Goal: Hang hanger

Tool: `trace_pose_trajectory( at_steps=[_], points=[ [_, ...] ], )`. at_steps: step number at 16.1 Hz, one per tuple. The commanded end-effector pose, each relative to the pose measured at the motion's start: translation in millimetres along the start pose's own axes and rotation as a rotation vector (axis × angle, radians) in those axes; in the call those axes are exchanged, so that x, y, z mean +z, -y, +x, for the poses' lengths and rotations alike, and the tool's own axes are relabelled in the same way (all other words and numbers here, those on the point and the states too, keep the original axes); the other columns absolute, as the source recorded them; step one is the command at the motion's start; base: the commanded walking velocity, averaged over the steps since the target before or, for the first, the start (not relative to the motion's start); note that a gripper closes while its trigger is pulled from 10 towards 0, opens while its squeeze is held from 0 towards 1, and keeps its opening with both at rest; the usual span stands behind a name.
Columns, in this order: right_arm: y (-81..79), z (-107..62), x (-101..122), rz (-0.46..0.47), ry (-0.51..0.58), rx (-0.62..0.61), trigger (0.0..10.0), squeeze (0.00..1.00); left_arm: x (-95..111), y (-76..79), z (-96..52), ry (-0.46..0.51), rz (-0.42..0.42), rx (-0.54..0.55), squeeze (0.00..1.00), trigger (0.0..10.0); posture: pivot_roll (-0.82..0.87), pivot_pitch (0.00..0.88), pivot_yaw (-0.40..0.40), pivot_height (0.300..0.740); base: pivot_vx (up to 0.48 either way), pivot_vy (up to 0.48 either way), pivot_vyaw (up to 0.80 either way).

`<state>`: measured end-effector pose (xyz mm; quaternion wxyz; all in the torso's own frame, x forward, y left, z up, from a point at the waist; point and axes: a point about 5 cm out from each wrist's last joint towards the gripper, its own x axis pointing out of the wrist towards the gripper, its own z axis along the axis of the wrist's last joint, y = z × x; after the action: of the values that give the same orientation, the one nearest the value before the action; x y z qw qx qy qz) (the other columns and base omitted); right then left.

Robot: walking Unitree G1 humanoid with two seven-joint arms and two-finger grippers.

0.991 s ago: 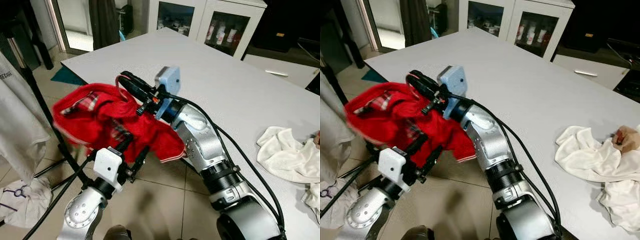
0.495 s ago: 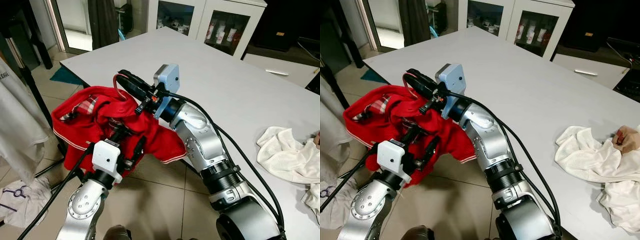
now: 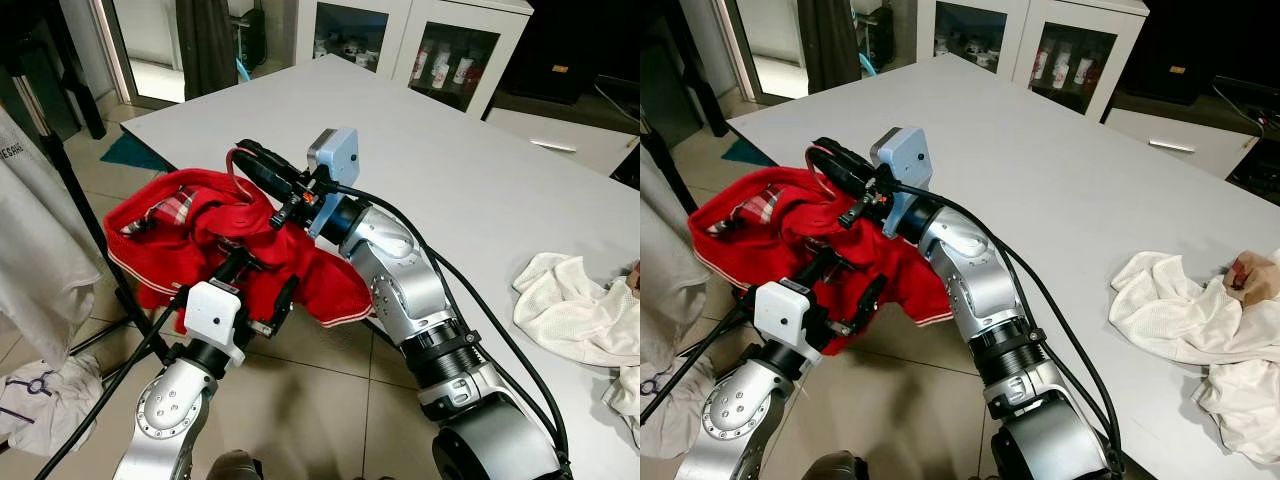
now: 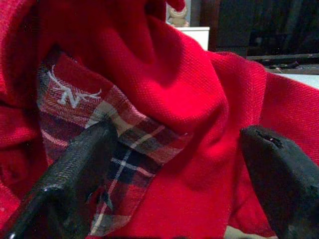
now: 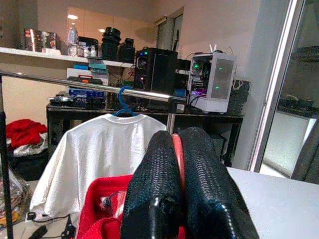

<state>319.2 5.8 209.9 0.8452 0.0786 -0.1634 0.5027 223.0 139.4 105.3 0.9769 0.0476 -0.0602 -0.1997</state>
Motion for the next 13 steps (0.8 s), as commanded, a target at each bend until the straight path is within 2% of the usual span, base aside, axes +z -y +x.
trace_pose_trajectory(
  at_steps=[1,9,10,11,13],
  points=[
    [-4.6,6.0,9.0,0.005,0.05,0.005,0.0,0.0,-1.5,0.5,0.1,-0.004,0.001,0.002,1.0,10.0,0.18,0.0,-0.062,0.74,0.0,0.0,0.0],
    [-4.5,5.8,8.7,0.006,0.047,0.004,0.0,0.0,-2.8,1.4,0.3,-0.004,0.003,0.006,1.0,10.0,0.18,0.0,-0.063,0.74,0.0,0.0,0.0],
    [-14.2,9.9,9.1,0.005,0.047,0.057,0.0,0.0,-16.9,19.4,17.8,-0.094,-0.035,-0.083,0.0,0.0,0.17,0.016,-0.068,0.74,0.0,0.0,0.0],
    [-17.4,11.2,9.5,0.002,0.047,0.078,0.0,0.0,-21.6,27.5,25.1,-0.13,-0.048,-0.127,0.0,0.0,0.17,0.018,-0.067,0.74,0.0,0.0,0.0],
    [-14.7,8.1,8.2,-0.002,0.04,0.07,0.0,0.0,-20.7,27.7,25.5,-0.12,-0.044,-0.133,0.0,0.0,0.17,0.02,-0.068,0.74,0.0,0.0,0.0]
  ],
)
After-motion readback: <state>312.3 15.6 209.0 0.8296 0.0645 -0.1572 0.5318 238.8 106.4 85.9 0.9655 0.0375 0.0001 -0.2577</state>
